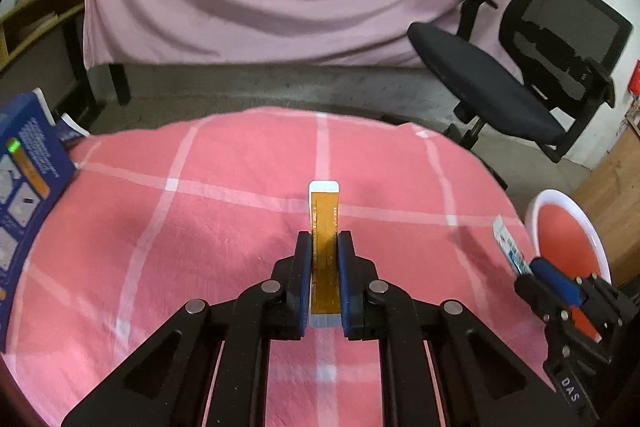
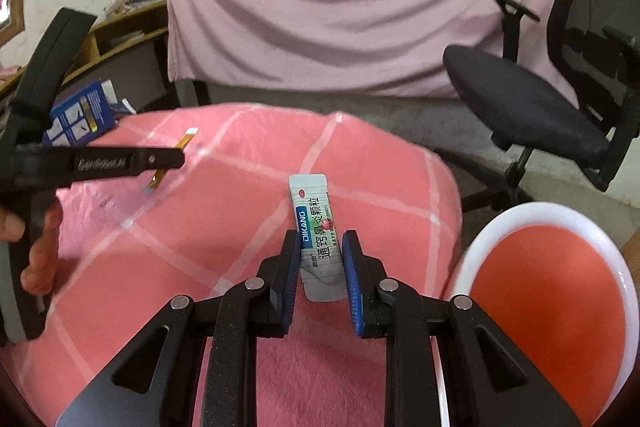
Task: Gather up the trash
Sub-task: 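Lift both sachets and carry them over the red bucket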
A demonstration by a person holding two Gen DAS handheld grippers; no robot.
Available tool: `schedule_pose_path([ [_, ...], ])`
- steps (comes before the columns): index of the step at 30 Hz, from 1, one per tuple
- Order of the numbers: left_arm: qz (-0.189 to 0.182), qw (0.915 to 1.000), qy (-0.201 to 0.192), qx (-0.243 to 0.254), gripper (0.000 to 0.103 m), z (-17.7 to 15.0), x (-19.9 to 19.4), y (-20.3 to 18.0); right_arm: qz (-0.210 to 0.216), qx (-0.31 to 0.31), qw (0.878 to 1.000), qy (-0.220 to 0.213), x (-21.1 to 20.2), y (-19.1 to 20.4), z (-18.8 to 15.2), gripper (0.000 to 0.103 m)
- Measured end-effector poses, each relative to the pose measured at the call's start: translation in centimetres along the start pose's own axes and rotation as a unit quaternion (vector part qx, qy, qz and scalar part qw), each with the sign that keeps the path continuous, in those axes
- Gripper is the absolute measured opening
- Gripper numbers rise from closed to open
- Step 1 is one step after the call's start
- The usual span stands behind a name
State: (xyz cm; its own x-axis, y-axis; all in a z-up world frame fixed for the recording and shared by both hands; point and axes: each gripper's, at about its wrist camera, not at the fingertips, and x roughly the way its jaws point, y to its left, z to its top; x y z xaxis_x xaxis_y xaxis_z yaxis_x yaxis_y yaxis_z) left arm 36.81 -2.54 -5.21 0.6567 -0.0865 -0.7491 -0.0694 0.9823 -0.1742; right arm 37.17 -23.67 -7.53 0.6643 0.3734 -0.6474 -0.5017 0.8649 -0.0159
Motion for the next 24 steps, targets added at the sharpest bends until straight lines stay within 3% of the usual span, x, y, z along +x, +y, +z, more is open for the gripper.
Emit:
schedule_pose_path([
  [5,-0.012,0.9986,-0.049,0.017,0.009,-0.9,-2.6,-2.4,-0.009,0.011,0.999,-0.05,-2.5,0.0,0.4,0.019],
  [10,-0.031,0.993,-0.109,0.035,0.01,-0.9,-5.3,-5.1,-0.001,0.041,0.991,-0.129,-5.6,-0.6,1.0,0.019],
  [15,-0.058,0.9782,-0.189,0.063,0.01,-1.3,-9.3,-7.4,-0.023,0.047,0.974,-0.219,-9.0,-0.7,0.8,0.019],
  [18,-0.077,0.9644,-0.237,0.089,0.01,-1.7,-11.6,-9.5,-0.043,0.049,0.961,-0.268,-11.1,-1.2,0.4,0.019],
  [24,-0.116,0.9425,-0.285,0.131,0.01,-2.4,-13.9,-13.3,-0.083,0.068,0.937,-0.333,-14.5,-3.3,-0.5,0.019],
])
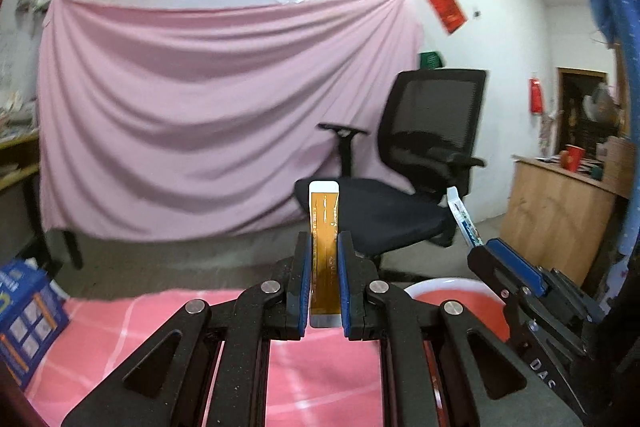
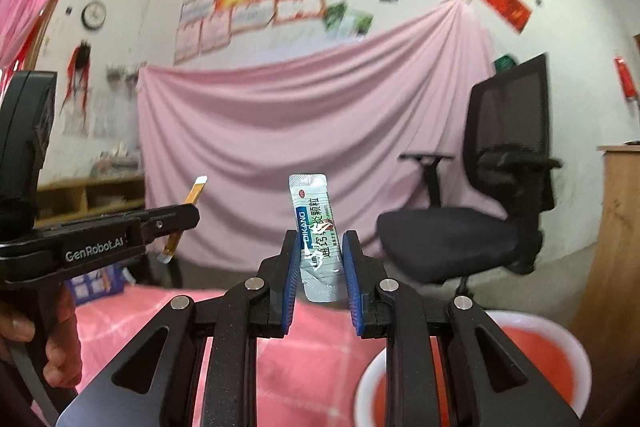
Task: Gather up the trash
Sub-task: 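Lift both sachets and carry them over the red bucket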
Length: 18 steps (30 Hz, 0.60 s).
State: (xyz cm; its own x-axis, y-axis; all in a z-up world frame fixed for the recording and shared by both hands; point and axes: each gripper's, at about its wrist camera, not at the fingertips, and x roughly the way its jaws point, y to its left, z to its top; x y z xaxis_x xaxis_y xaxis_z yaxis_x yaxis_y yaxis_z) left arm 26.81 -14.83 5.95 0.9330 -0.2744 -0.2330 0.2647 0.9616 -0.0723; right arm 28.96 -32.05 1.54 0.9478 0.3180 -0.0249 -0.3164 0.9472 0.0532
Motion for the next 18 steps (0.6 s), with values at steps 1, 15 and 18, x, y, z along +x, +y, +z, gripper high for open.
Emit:
schedule_pose_path([
  [1,-0.006,1.0,-0.004,0.005,0.01,0.2,0.0,-0.5,-0.008,0.002,1.0,-0.008,-0.3,-0.5,0.3,0.019],
  [15,-0.073,0.9956,0.009,0.059,0.01,0.1,3.8,-7.6,-0.101,0.065,0.993,-0.01,-2.4,-7.4,0.3,0.02],
  [18,-0.086,0.9944,0.024,0.057,0.01,-0.3,4.9,-8.5,-0.115,0.079,0.99,0.013,-2.2,-8.3,-0.1,0.02],
])
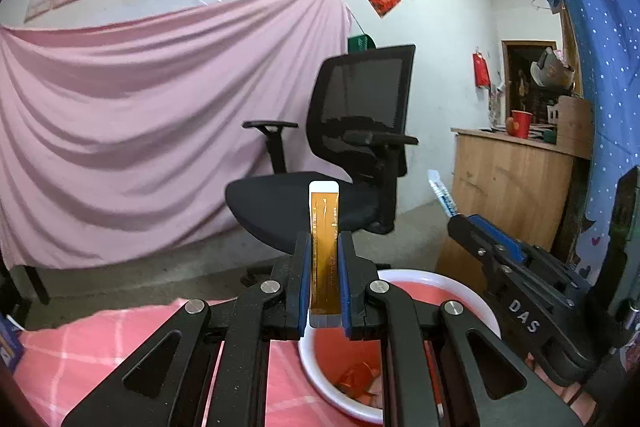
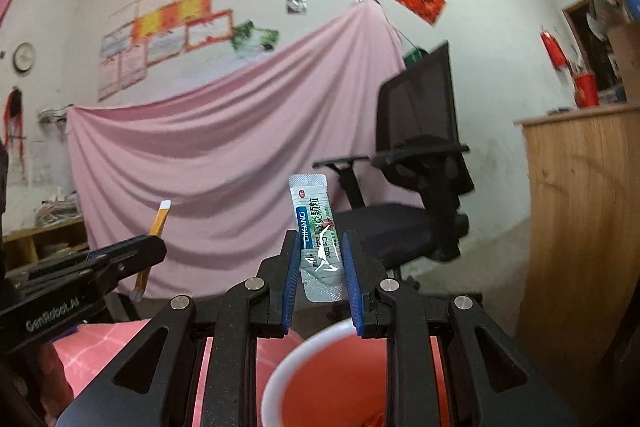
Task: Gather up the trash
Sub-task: 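Lift both sachets and carry them over the red bucket, then open both tools over the bucket to drop the sachets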
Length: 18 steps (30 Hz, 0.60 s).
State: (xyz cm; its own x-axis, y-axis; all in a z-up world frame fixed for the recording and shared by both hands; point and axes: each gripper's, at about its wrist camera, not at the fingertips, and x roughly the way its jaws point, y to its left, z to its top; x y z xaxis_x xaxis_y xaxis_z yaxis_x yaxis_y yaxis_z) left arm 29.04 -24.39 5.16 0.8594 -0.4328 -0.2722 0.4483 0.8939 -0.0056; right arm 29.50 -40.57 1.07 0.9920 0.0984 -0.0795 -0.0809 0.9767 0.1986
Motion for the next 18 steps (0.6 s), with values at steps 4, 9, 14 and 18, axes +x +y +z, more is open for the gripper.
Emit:
schedule_pose_path([
  [4,-0.015,0.9997,0.018,0.0,0.01,-0.4,1.1,-0.6,-0.009,0.007,1.0,0.025,0.6,-0.6,-0.3,0.02],
  [9,-0.028,0.9986,0.045,-0.002,0.01,-0.9,2.4,-1.0,-0.015,0.015,0.999,0.041,0.7,-1.3,-0.7,0.021],
  [14,-0.037,0.9966,0.073,-0.012,0.011,-1.2,3.5,-0.9,-0.022,0.029,0.997,0.061,1.1,-2.0,-1.0,0.021],
  [18,-0.038,0.9951,0.089,-0.021,0.011,-1.3,4.1,-0.6,-0.024,0.04,0.996,0.074,1.4,-2.6,-1.2,0.021],
])
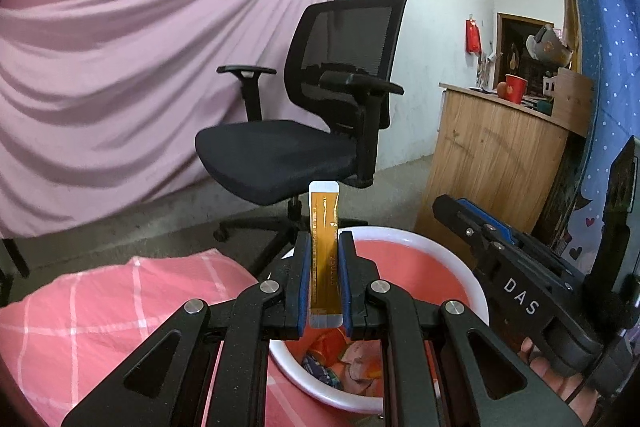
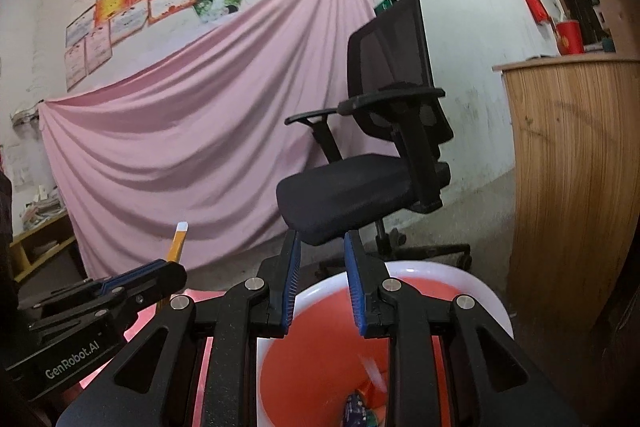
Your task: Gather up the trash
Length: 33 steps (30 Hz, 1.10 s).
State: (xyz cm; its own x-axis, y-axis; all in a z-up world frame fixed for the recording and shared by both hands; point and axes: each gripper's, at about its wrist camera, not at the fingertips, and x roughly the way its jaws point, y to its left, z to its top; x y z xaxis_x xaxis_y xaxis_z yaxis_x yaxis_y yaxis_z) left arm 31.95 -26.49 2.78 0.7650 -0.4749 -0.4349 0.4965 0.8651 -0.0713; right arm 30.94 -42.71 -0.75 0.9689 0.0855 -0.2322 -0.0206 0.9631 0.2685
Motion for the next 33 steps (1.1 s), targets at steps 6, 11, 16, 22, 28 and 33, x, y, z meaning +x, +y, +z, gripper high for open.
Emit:
schedule_pose_path([
  [6,0.0,0.9998,0.011,-0.014,0.011,-0.4,0.3,0.5,-0.002,0.006,1.0,0.006,0.0,-0.2,0.0,0.022],
  [11,0.003,0.9998,0.011,-0.018,0.011,-0.5,0.2,0.8,-0.002,0.006,1.0,0.009,0.1,-0.2,0.0,0.025],
  [16,0.002,0.9997,0.015,-0.016,0.011,-0.6,0.1,0.9,-0.002,0.005,1.0,0.007,0.1,-0.1,0.1,0.026],
  [22,0.006,0.9998,0.011,-0.017,0.031,-0.8,0.0,0.9,-0.002,0.006,1.0,0.008,0.2,-0.2,0.1,0.029],
  [28,0.014,0.9996,0.009,-0.022,0.031,-0.9,-0.2,1.2,-0.004,0.007,1.0,0.005,0.0,-0.1,0.4,0.029],
  [33,0.025,0.9992,0.005,-0.031,0.031,-0.8,-1.2,2.1,-0.005,0.003,1.0,0.002,-0.1,0.3,0.6,0.03],
])
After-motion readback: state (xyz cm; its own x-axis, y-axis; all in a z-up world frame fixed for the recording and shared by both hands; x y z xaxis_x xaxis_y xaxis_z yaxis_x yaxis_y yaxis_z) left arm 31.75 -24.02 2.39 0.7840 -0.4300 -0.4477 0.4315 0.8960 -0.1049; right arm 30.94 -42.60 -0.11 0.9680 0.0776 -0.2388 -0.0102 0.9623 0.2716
